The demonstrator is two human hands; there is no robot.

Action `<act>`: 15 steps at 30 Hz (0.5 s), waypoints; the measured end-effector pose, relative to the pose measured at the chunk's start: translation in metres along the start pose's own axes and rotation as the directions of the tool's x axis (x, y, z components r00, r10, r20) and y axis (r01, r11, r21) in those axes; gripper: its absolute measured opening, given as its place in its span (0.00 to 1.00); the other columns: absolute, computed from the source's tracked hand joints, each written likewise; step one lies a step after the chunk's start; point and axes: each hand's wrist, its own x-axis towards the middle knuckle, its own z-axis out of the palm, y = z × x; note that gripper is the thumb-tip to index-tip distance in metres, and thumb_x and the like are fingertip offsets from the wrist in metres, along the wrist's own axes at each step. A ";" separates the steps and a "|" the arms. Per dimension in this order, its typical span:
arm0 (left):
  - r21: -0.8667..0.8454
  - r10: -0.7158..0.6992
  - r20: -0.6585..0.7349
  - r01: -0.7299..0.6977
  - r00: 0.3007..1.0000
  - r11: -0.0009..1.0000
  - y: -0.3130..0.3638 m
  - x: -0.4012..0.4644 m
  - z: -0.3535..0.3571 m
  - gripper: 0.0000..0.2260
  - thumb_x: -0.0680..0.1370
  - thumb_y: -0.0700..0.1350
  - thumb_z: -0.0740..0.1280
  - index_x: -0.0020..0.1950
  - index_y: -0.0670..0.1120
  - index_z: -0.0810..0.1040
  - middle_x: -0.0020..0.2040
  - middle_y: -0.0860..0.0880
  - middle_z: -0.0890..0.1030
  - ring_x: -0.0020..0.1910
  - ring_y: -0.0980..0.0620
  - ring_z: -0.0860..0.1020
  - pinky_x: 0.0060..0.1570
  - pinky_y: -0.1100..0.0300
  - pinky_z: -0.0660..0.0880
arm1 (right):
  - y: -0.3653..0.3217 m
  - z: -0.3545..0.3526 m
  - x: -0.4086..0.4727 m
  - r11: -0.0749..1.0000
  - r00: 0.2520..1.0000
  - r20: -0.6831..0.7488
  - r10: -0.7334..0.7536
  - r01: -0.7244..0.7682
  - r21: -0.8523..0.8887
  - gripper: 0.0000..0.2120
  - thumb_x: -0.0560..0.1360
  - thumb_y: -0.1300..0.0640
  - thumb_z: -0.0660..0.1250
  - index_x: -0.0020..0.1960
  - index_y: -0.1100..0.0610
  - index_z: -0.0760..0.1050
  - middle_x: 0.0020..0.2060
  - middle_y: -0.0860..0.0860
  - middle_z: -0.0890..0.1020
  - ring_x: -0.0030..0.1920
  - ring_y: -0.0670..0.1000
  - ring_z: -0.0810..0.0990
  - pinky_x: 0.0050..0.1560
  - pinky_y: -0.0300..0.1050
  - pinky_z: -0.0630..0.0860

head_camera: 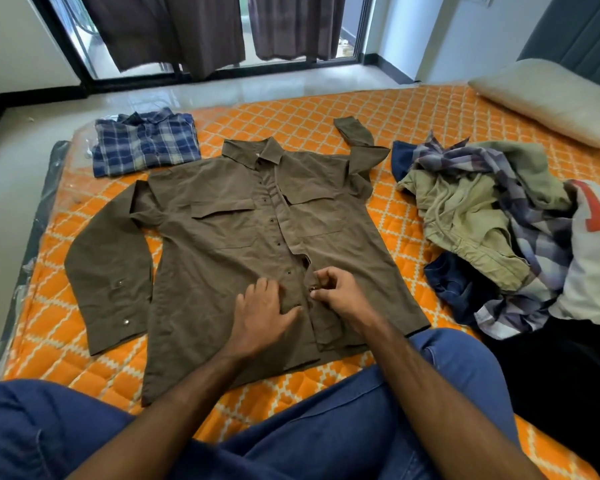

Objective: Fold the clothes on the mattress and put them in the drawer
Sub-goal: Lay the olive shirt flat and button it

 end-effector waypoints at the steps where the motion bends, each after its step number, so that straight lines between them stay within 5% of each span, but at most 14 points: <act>1: 0.045 -0.014 -0.022 0.015 1.000 0.999 0.008 0.000 0.000 0.24 0.75 0.69 0.61 0.61 0.53 0.71 0.58 0.52 0.71 0.58 0.50 0.71 0.57 0.51 0.69 | -0.002 0.000 -0.001 1.000 1.000 0.008 -0.005 0.005 -0.014 0.16 0.71 0.68 0.75 0.56 0.60 0.80 0.51 0.61 0.85 0.52 0.58 0.84 0.58 0.58 0.81; 12: 0.055 -0.030 0.018 0.029 0.999 0.998 0.017 0.014 0.005 0.33 0.75 0.63 0.65 0.75 0.48 0.61 0.65 0.48 0.75 0.62 0.47 0.75 0.64 0.45 0.69 | -0.009 -0.011 -0.004 0.997 0.997 0.040 0.063 -0.061 -0.041 0.09 0.73 0.66 0.74 0.52 0.59 0.79 0.48 0.59 0.85 0.45 0.55 0.83 0.53 0.55 0.82; 15: 0.099 -0.036 0.027 0.033 0.999 0.995 0.022 0.012 0.002 0.34 0.75 0.66 0.65 0.73 0.48 0.61 0.63 0.48 0.78 0.59 0.47 0.77 0.62 0.45 0.70 | -0.011 -0.013 -0.007 0.996 0.995 0.072 0.071 -0.067 -0.061 0.09 0.74 0.65 0.74 0.52 0.58 0.79 0.42 0.55 0.83 0.40 0.48 0.80 0.40 0.43 0.80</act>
